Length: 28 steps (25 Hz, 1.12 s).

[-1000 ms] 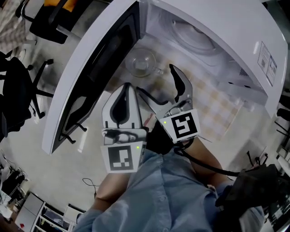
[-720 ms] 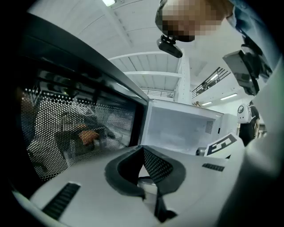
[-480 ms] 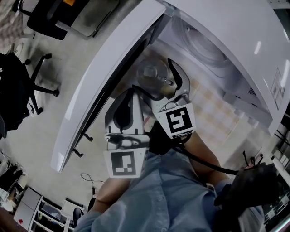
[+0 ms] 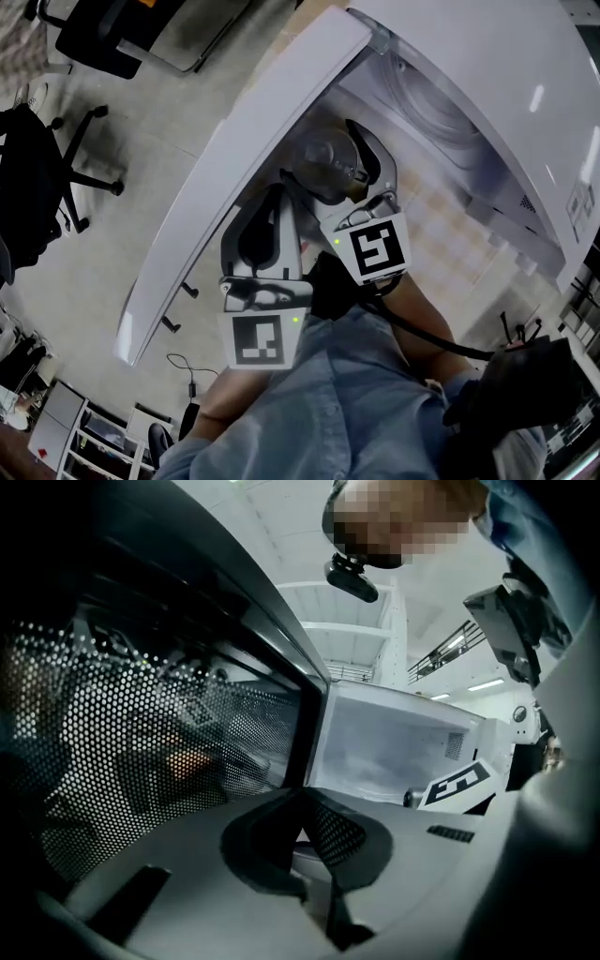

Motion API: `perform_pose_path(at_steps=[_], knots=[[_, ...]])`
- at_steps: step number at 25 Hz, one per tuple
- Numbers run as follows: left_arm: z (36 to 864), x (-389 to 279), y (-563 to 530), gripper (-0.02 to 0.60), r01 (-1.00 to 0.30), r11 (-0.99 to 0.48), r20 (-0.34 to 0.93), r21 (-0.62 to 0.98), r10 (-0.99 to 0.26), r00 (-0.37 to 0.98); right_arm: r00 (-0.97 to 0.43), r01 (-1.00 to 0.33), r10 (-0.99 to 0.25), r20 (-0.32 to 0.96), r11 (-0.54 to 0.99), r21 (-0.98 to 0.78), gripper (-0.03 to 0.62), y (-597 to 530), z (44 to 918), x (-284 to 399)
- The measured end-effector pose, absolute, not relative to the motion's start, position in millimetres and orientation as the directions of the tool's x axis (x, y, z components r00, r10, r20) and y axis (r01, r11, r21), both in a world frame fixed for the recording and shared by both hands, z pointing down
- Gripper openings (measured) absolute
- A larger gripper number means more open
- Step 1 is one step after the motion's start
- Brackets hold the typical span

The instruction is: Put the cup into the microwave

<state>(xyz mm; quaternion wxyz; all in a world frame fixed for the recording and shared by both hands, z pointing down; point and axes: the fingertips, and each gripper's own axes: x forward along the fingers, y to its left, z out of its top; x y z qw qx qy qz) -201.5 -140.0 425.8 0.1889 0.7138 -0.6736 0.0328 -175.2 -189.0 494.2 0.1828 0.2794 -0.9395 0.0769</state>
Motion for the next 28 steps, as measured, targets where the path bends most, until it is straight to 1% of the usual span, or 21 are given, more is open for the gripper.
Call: perform_pose_path(at_steps=[3,6,10,12,21,28], knots=[[425.1,-203.8,-141.3,0.006,-0.975,-0.019,0.299,0.223,-0.95,0.087,-0.773,-0.535,-0.496,0.396,0.845,0.013,0.37,-182.3,493.5,-176.6],[424.3,-206.9,-142.8,0.006,-0.975,-0.016,0.303,0.221,-0.949,0.084,-0.764,-0.55,-0.507,0.4,0.835,0.007,0.365,-179.5,493.6,-175.4],[424.0,-206.9,-144.0,0.006,-0.974,-0.018,0.306,0.226,-0.948,0.088,-0.778,-0.529,-0.474,0.413,0.848,-0.025,0.368,-177.1,496.3,-177.7],[423.9,-205.1,-145.6,0.006,-0.974,-0.026,0.303,0.227,-0.948,0.096,-0.78,-0.531,-0.476,0.406,0.847,-0.026,0.364,-178.2,496.1,-178.2],[416.3,-203.0,-145.5,0.006,-0.974,-0.043,0.297,0.224,-0.948,0.11,-0.749,-0.588,-0.522,0.407,0.807,-0.047,0.357,-181.9,491.0,-168.4],[387.2,-190.1,-143.6,0.006,-0.972,-0.085,0.288,0.218,-0.946,0.147,-0.719,-0.639,-0.574,0.392,0.768,-0.048,0.357,-187.7,456.9,-151.0]])
